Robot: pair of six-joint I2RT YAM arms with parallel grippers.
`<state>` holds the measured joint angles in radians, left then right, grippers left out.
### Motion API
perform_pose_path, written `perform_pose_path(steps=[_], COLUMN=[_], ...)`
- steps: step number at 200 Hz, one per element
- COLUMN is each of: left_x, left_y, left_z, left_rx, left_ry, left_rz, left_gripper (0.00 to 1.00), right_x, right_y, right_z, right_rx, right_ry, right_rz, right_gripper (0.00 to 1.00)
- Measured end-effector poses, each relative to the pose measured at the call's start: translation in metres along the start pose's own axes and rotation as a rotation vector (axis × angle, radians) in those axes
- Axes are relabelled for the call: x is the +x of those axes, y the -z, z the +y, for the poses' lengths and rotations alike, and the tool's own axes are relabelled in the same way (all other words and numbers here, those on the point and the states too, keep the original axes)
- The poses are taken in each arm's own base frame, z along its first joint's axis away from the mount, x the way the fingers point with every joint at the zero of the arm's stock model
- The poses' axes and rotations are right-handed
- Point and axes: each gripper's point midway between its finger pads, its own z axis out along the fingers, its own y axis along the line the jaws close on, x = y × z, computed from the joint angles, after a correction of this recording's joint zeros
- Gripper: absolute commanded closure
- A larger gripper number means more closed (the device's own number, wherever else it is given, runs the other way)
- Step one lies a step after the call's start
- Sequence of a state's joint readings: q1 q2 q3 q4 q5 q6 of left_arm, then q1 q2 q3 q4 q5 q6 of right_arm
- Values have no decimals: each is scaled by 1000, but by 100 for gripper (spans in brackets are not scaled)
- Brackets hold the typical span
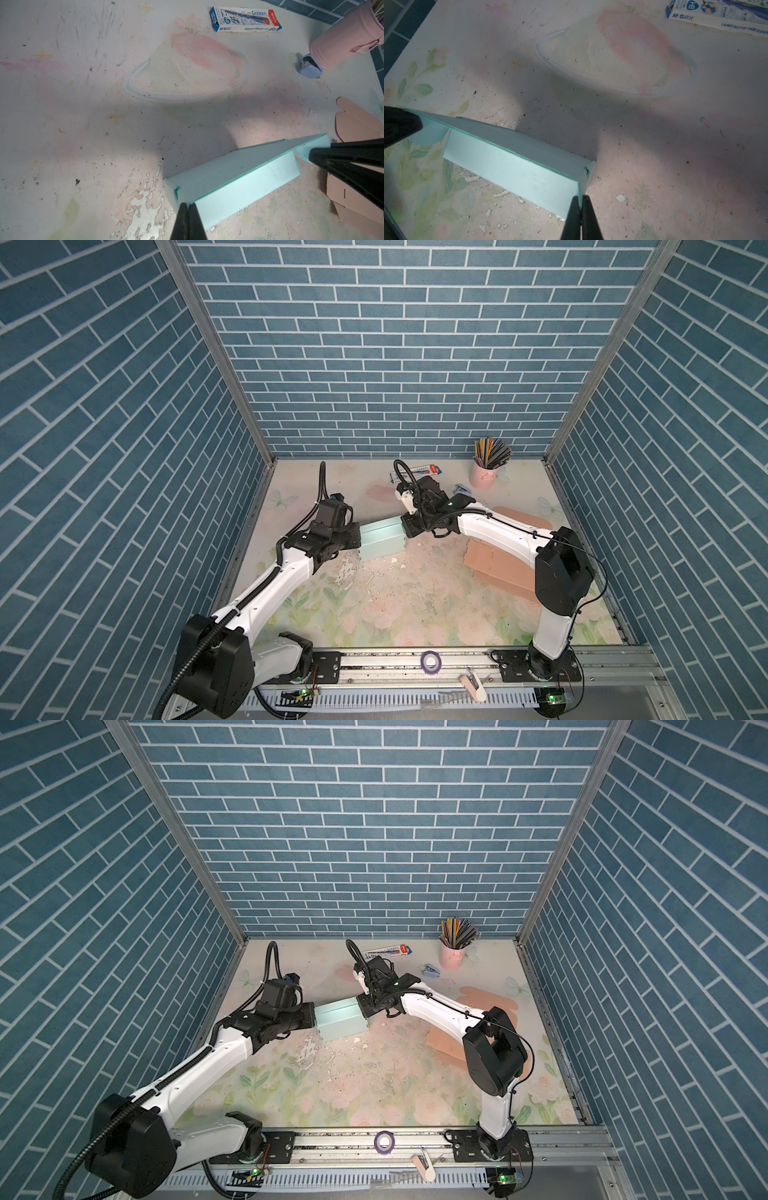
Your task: Fold the paper box
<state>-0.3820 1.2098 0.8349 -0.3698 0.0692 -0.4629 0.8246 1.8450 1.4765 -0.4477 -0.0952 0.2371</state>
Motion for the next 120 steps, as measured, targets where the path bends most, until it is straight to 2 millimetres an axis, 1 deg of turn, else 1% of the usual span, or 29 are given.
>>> perform_pose_path(steps=[77,120], left_x=[2,2], left_y=[-2,-3], left_z=[-9,-11], left_rx=[5,-3], left_ry=[24,29], left_rz=[-19,-29], left_gripper=[100,100], right_x=[2,1], right_y=[2,2], right_z=[-6,-8], right_rx=[27,36], right_ry=[-27,-43], right_rz=[-44,-51], right_gripper=[99,99])
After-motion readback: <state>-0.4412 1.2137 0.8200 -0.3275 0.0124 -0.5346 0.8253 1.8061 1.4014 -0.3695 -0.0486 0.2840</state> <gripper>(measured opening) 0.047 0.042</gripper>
